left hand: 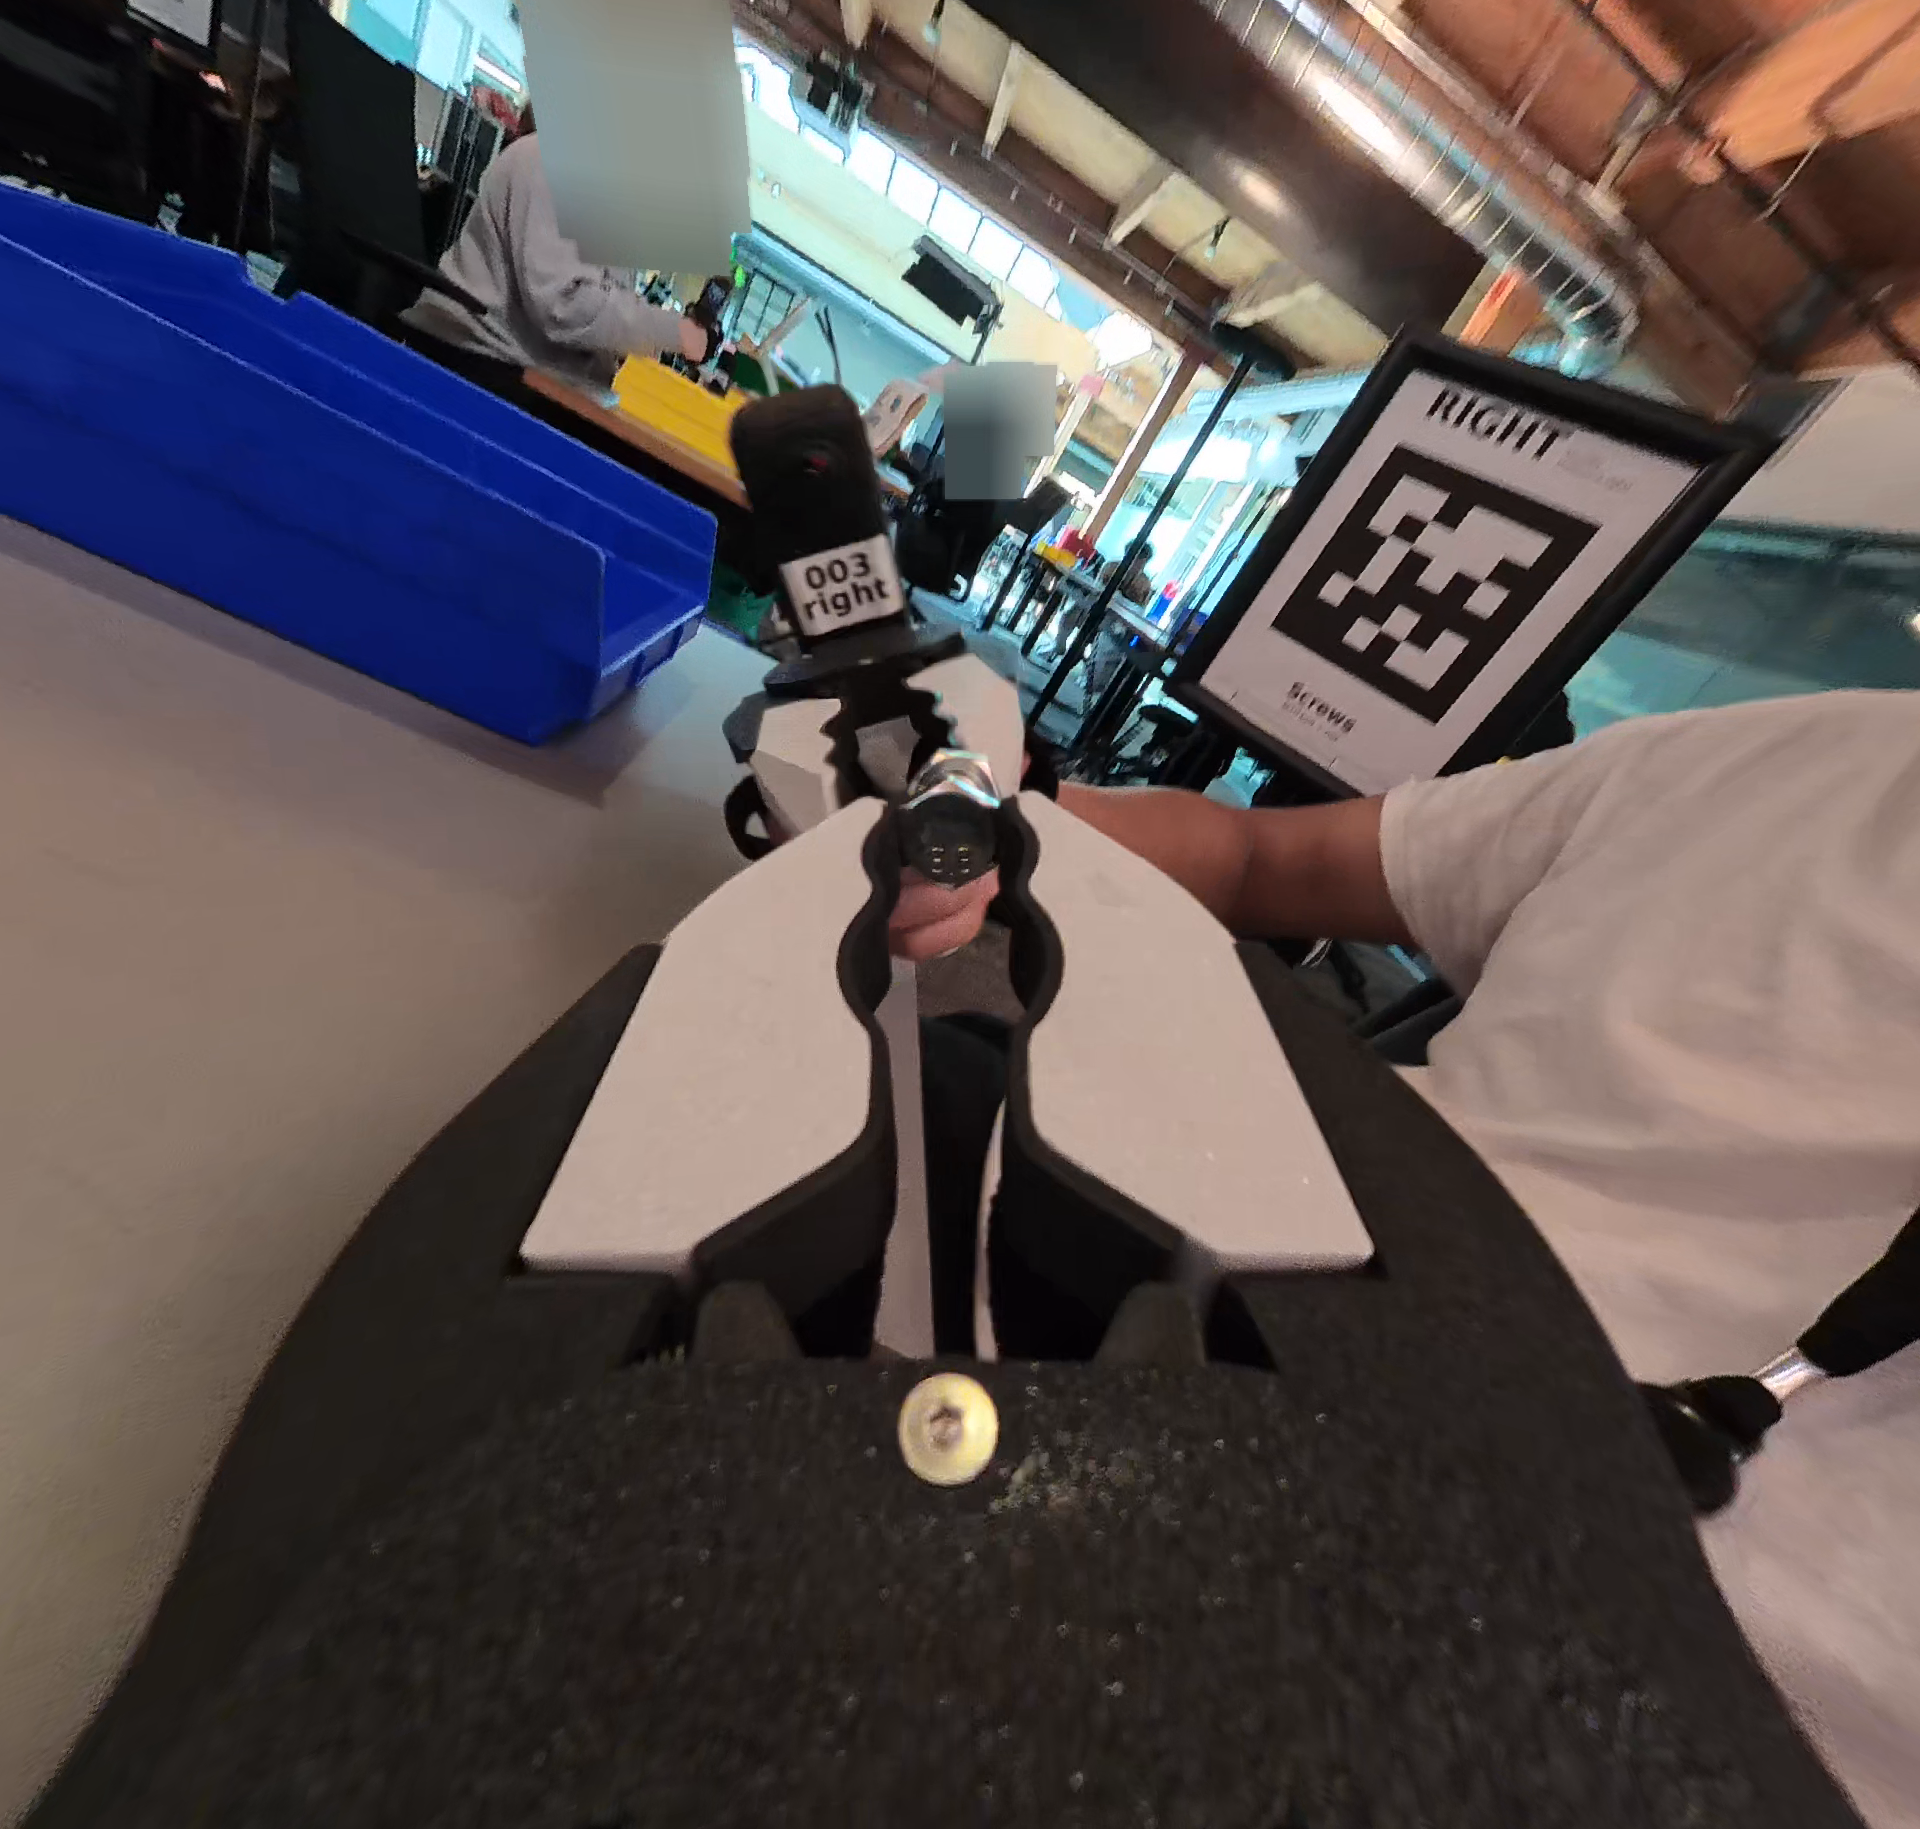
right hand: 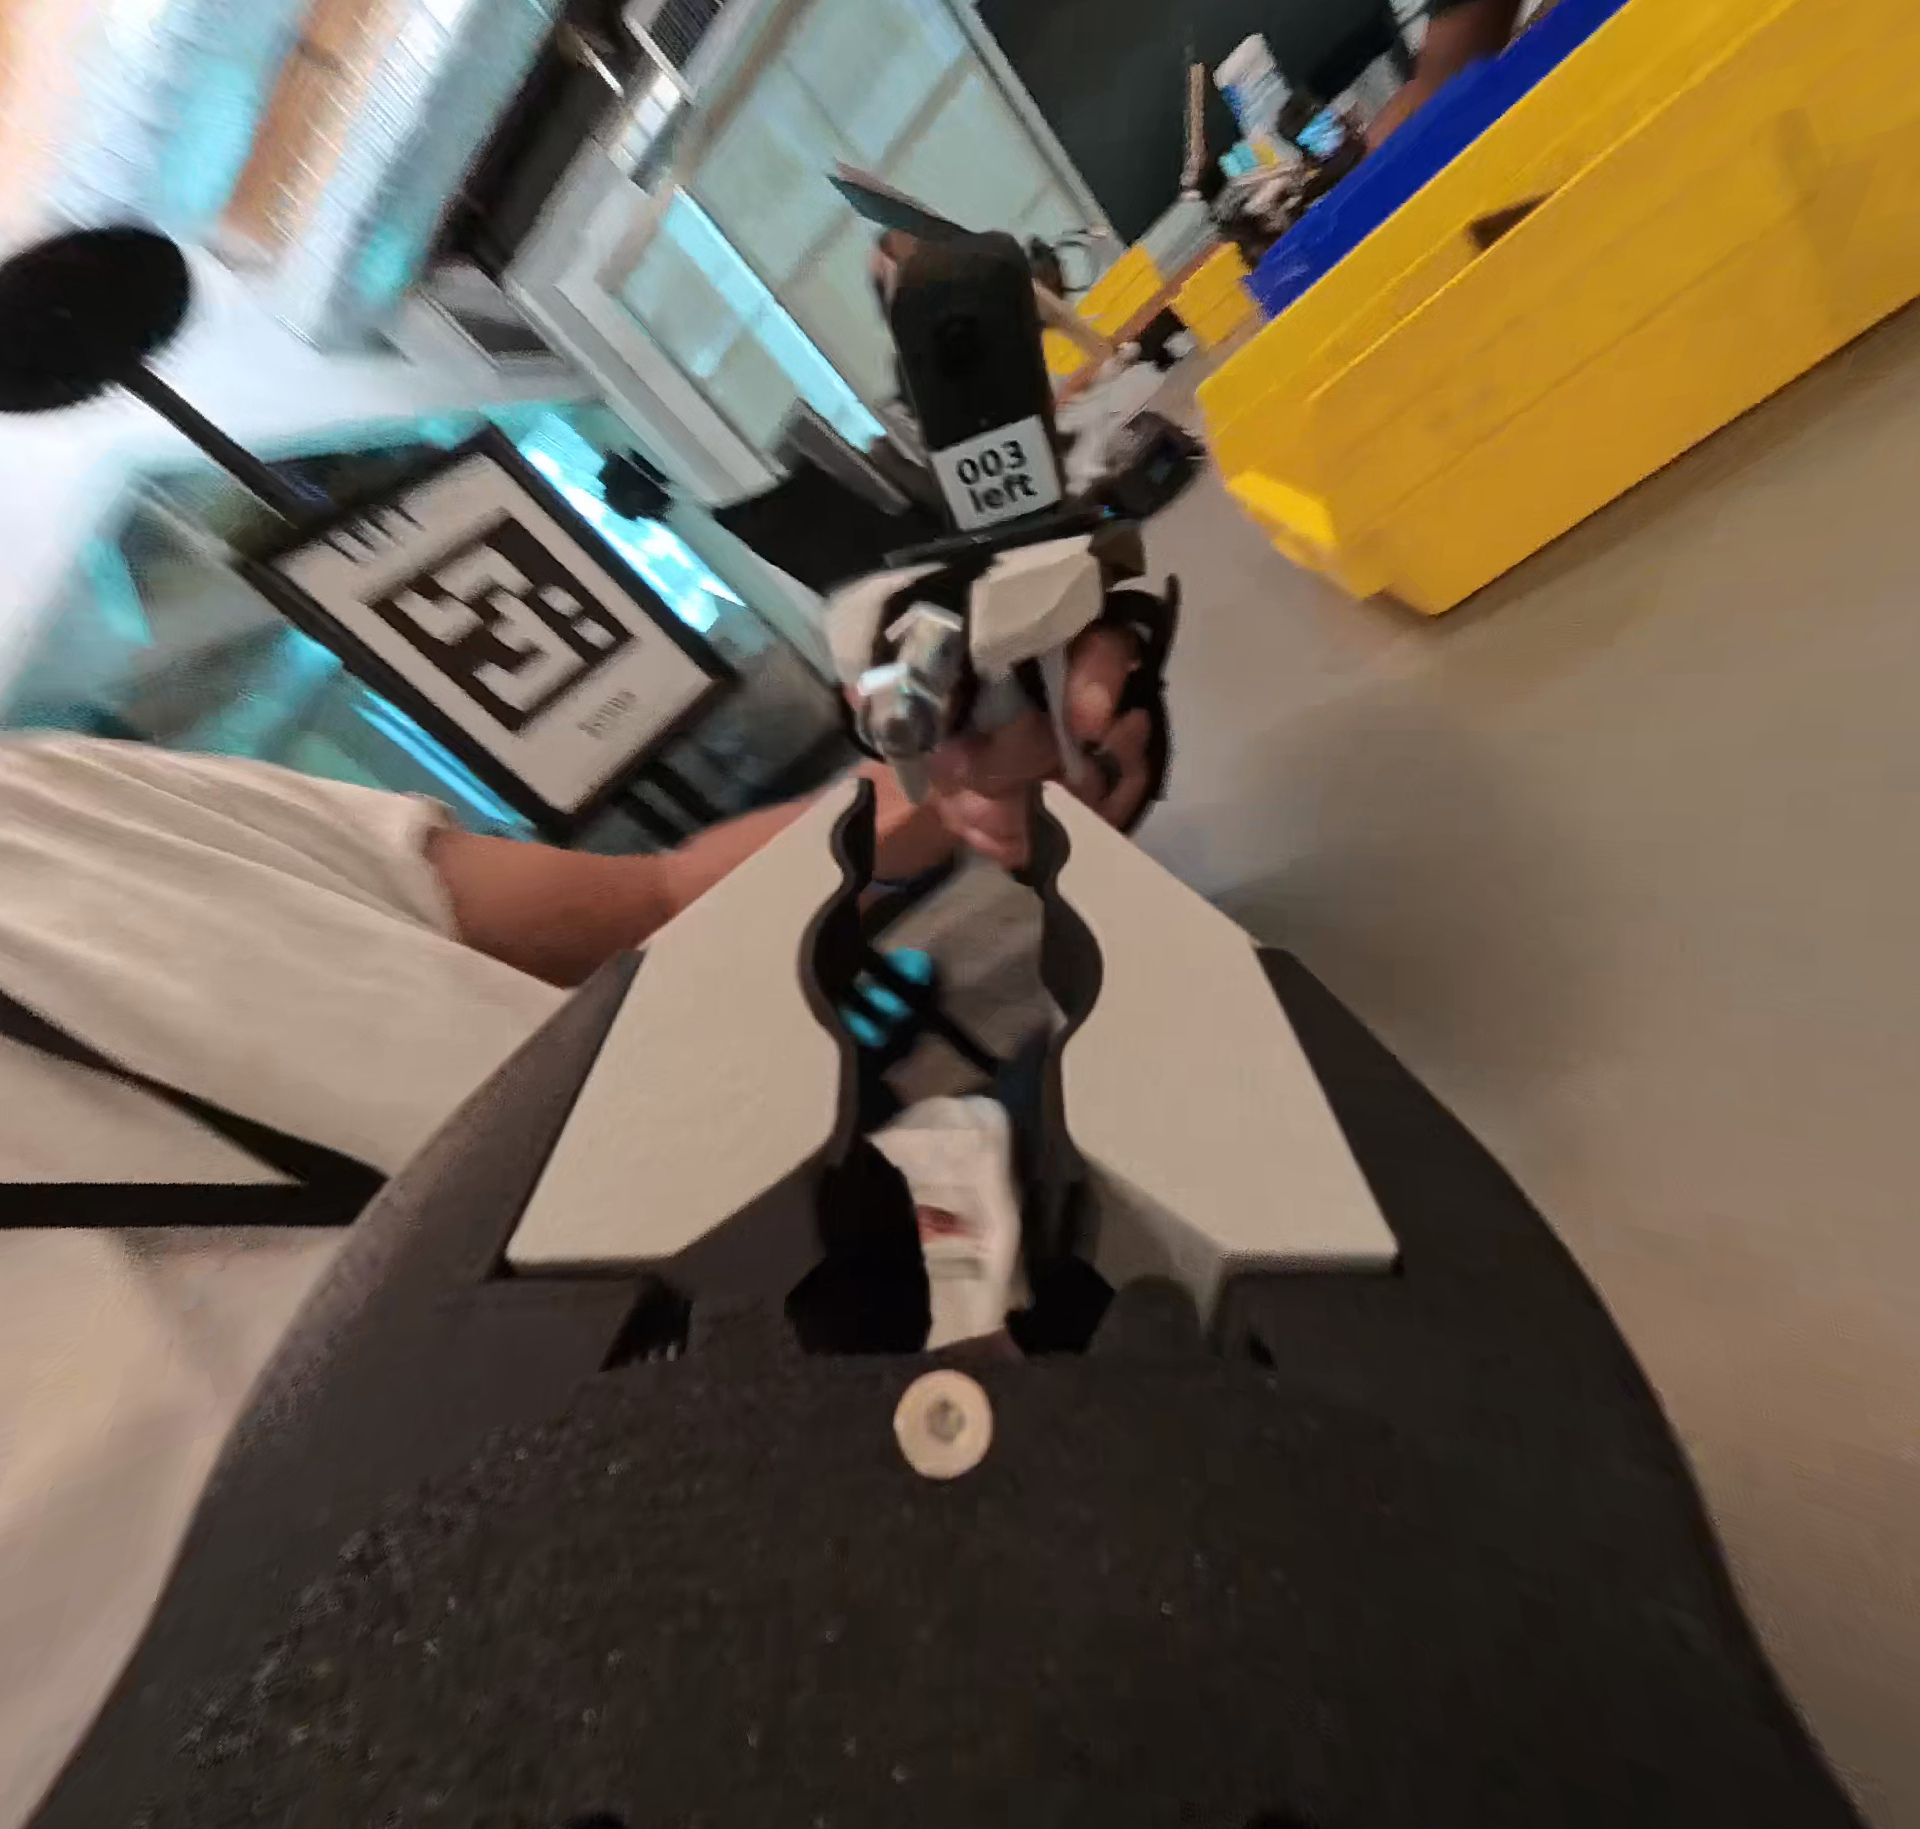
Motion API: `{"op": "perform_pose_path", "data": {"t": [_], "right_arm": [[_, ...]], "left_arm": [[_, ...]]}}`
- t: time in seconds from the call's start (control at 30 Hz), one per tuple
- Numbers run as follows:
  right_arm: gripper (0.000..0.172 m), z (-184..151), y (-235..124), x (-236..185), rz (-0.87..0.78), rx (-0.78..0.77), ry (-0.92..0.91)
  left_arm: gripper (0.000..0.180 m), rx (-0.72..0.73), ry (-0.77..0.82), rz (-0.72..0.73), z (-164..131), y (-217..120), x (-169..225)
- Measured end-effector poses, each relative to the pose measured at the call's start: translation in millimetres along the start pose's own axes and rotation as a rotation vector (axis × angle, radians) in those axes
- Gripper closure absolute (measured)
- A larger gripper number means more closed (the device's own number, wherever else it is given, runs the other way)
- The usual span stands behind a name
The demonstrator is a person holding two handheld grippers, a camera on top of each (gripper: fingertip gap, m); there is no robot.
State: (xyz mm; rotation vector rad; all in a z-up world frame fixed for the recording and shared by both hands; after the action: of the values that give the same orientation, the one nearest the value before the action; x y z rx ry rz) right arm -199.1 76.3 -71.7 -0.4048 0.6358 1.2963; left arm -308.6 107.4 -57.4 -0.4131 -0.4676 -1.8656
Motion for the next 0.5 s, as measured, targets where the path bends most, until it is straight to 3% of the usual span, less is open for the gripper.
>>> {"op": "perform_pose_path", "data": {"t": [0.07,0.17,0.23,0.33,0.4,0.5], "right_arm": [[0.131,-7,-1,6,-0.162,-0.084,-0.233],[0.119,-18,-1,18,-0.471,-0.259,-0.783],[0.121,-15,-1,12,-0.660,-0.244,-1.180],[0.135,-15,3,-5,-0.790,-0.246,-1.722],[0.140,-18,6,-11,-0.830,-0.255,-1.906],[0.140,-22,10,-17,-0.846,-0.257,-2.031]], "left_arm": [[0.163,0.038,-0.030,-0.010,4,-4,-1],[0.163,0.060,-0.070,-0.012,6,-7,-5],[0.163,0.047,-0.080,0.010,5,-7,-8],[0.163,0.021,-0.119,0.023,1,-4,-10],[0.163,0.000,-0.148,0.034,-3,-1,-13],[0.163,-0.040,-0.178,0.040,-10,2,-16]]}}
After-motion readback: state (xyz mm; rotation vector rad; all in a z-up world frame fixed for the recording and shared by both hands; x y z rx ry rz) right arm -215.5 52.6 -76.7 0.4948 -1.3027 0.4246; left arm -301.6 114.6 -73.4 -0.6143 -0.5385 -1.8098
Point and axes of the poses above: each gripper's, where its closed fingertips meet, y out along the fingers, z out of its top, x = y × z across the jaws, the point moved 5 cm from there along -y, back along the fingers, and after that the axes turned 1 degree about -y, right-handed, at the moved point
